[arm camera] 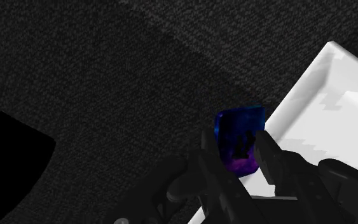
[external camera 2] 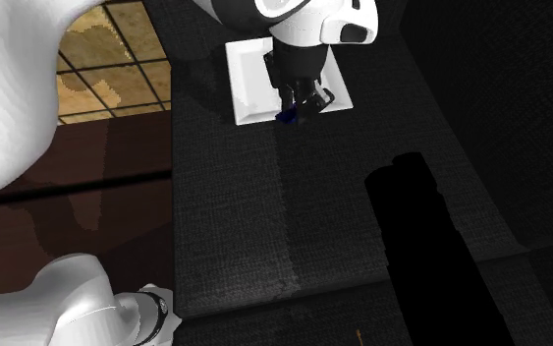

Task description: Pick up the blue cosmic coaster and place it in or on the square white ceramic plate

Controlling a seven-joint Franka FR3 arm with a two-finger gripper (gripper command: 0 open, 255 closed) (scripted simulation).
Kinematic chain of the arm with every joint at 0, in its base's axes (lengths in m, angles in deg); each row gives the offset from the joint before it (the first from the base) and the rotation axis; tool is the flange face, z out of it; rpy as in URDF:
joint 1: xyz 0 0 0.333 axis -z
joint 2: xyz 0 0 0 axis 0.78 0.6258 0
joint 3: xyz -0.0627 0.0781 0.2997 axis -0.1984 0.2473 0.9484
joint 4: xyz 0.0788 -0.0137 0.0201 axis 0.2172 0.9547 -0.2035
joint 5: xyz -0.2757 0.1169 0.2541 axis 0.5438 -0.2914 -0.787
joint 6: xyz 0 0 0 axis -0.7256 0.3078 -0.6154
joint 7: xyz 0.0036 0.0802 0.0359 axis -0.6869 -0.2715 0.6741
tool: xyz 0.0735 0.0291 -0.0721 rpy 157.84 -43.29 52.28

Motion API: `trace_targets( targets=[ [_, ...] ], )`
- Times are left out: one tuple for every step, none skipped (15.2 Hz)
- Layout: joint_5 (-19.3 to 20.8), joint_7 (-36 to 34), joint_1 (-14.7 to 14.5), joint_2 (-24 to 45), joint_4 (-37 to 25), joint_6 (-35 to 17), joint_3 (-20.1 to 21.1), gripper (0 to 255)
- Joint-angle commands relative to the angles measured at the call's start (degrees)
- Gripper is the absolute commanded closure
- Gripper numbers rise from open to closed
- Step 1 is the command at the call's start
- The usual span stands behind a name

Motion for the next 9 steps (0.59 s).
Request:
trace_targets(
  targets=[
    [0.2, -1.4, -0.5, 1.7, -2.3, 0.7, 0.8, 255],
    [0.5, -2.8, -1.1, 3.2, -4.0, 0.9, 1.7, 255],
    [0.8, -4.2, -1.7, 4.8, -5.8, 1.2, 2.4, 255],
    [1.2, -5.6, -2.3, 6.4, -7.7, 1.5, 3.2, 255],
    [1.7, -7.0, -2.9, 8.1, -9.8, 1.9, 4.0, 255],
    [2.2, -8.4, -3.7, 9.9, -11.9, 2.3, 4.7, 255],
    [2.8, -9.7, -4.4, 11.8, -14.2, 2.8, 5.3, 255],
    [3.4, -11.1, -5.2, 13.8, -16.6, 3.4, 6.0, 255],
    [4.1, -12.5, -6.2, 15.8, -19.2, 4.0, 6.6, 255]
  ],
)
